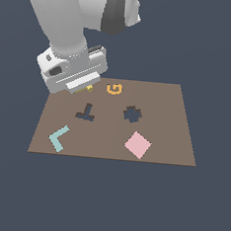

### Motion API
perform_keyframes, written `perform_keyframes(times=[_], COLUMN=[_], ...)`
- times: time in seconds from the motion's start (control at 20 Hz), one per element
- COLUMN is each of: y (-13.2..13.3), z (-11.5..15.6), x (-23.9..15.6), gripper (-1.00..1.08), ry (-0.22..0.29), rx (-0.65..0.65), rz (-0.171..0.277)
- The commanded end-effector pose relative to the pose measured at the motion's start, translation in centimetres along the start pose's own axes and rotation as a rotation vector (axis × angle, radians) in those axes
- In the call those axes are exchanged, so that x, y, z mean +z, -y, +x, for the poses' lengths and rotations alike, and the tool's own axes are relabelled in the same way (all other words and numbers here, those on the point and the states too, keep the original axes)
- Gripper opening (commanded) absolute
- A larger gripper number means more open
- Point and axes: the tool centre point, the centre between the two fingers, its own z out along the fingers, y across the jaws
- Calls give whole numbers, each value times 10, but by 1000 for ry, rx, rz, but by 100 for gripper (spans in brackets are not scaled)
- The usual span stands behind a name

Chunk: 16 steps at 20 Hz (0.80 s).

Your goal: Insert a designated object into the corresponding slot on a board.

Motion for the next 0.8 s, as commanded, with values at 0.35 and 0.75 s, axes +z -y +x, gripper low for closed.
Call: perform_keyframes(times=[0.35, 0.75], y=[6, 14], z=[6, 16], x=[-1, -2], gripper=[-100, -100], ry=[0, -1], rx=[160, 393], rz=[0, 0])
